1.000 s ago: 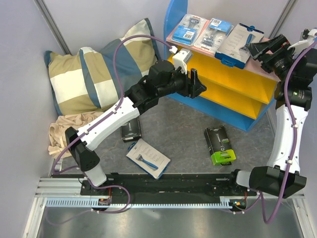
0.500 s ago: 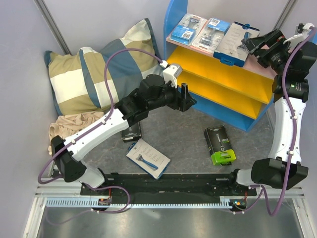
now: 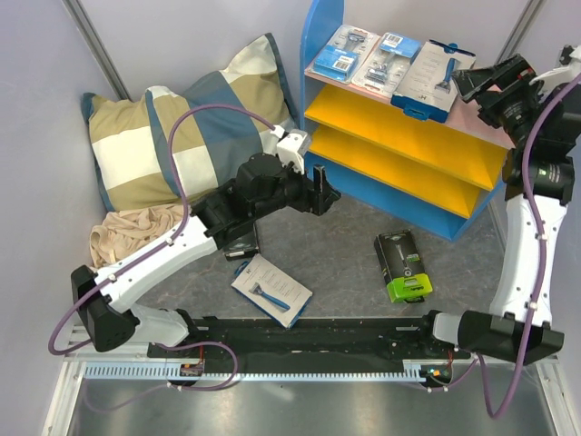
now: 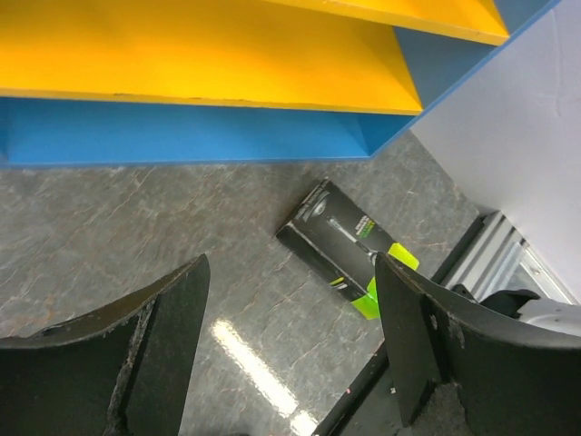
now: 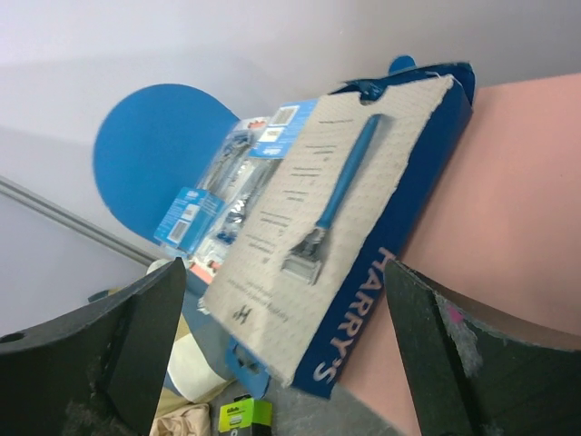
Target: Place and organize the shaving razors onto the shelf
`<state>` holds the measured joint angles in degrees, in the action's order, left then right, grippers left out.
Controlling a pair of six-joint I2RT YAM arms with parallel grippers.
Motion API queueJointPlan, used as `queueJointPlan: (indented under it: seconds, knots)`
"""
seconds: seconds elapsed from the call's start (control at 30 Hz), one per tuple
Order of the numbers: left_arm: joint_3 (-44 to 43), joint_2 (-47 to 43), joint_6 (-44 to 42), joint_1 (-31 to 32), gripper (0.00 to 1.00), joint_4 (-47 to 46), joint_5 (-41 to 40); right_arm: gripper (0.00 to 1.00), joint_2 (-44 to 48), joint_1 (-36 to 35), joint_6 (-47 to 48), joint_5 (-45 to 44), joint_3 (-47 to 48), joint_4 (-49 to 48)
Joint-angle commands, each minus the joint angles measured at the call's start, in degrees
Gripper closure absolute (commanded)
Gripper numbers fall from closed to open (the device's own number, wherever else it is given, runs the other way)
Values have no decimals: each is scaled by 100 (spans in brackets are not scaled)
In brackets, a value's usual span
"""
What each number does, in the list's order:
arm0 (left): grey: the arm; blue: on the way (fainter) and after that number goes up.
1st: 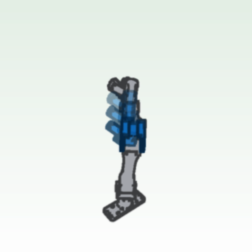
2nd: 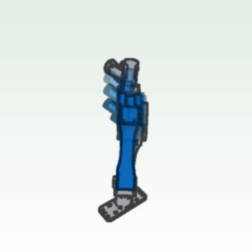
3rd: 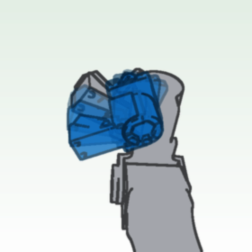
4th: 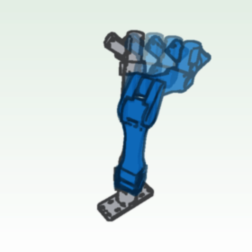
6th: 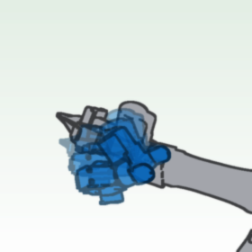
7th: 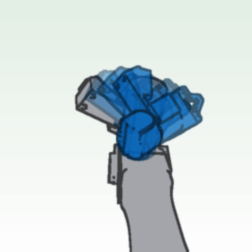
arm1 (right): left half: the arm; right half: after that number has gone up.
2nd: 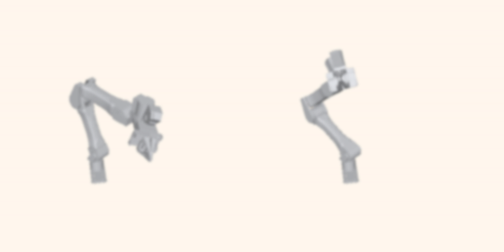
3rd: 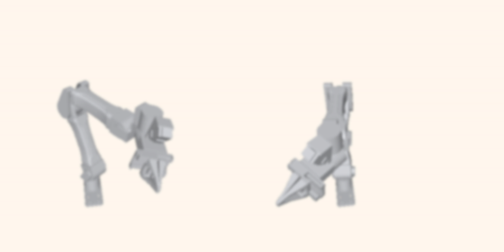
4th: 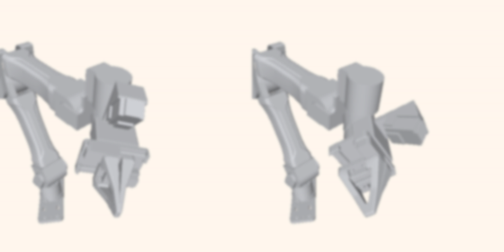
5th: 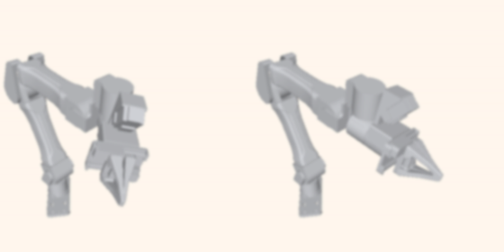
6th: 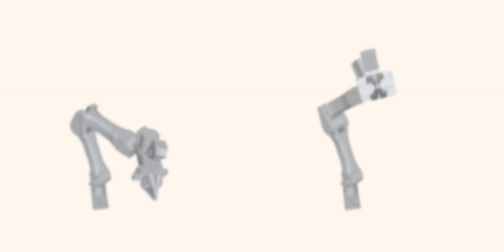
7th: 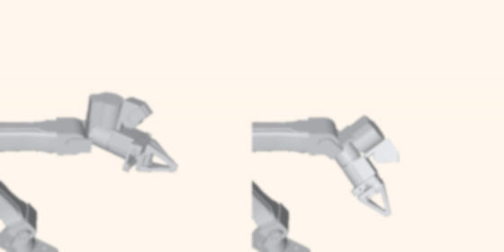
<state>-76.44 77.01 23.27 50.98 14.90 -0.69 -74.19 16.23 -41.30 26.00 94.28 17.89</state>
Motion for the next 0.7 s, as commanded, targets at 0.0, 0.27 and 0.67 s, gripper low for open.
queueJointPlan:
  seconds: [0.0,0.27,0.67]
  knots:
    - [269,-362,-200,26,19,101,-510,2,651,-23,236,-130,161,-49]
    - [753,-696,-86,-202,13,795,-1109,2,1143,-49,517,449,56,224]
    - [2177,-1354,846,-1292,11,928,-265,2,1074,-1523,1510,495,-269,839]
